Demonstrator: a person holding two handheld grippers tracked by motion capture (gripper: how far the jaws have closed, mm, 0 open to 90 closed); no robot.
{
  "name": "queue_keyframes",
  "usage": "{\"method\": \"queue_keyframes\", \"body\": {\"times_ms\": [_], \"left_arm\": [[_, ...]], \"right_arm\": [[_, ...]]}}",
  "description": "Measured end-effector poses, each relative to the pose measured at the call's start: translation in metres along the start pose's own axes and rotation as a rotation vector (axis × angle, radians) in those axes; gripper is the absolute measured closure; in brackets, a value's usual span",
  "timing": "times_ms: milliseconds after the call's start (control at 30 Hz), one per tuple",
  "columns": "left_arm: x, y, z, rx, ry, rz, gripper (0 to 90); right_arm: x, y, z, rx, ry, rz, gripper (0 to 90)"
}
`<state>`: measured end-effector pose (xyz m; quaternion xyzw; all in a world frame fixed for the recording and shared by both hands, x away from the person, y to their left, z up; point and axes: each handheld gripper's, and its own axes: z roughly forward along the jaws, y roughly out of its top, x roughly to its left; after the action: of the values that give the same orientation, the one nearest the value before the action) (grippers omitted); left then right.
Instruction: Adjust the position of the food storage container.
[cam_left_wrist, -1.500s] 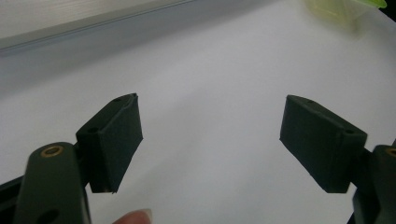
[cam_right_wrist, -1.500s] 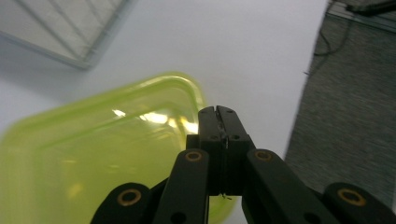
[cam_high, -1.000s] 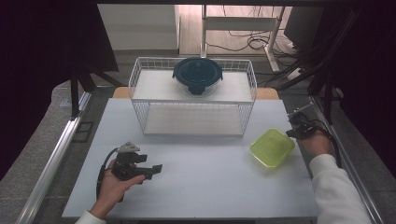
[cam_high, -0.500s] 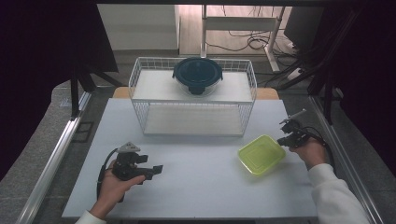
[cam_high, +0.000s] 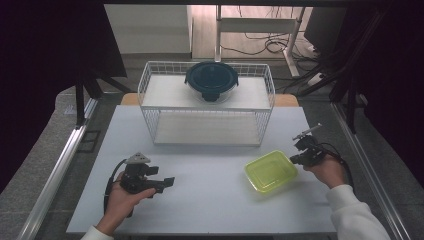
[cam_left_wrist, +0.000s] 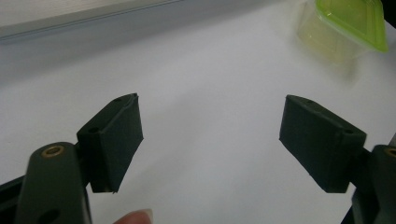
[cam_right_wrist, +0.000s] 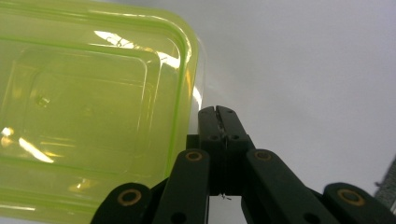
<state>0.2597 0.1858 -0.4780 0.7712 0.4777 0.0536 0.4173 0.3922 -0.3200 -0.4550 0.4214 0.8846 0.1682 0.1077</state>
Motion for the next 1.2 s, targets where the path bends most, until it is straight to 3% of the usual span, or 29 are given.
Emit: {"method": "queue_keyframes", "body": {"times_ms": [600,1133,1200], "left_arm": [[-0.001,0.000,0.003,0.009,0.000,0.002,20.6],[-0.001,-0.001,0.003,0.012,0.001,0.001,20.7],[-0.001,-0.001,0.003,0.012,0.001,0.001,20.7]], "right_arm": [[0.035,-0.020,-0.001,0.006,0.061,-0.021,88.5],[0.066,-0.008,-0.002,-0.024,0.089,-0.072,88.6],[0.070,-0.007,-0.002,-0.036,0.111,-0.066,88.6]]}}
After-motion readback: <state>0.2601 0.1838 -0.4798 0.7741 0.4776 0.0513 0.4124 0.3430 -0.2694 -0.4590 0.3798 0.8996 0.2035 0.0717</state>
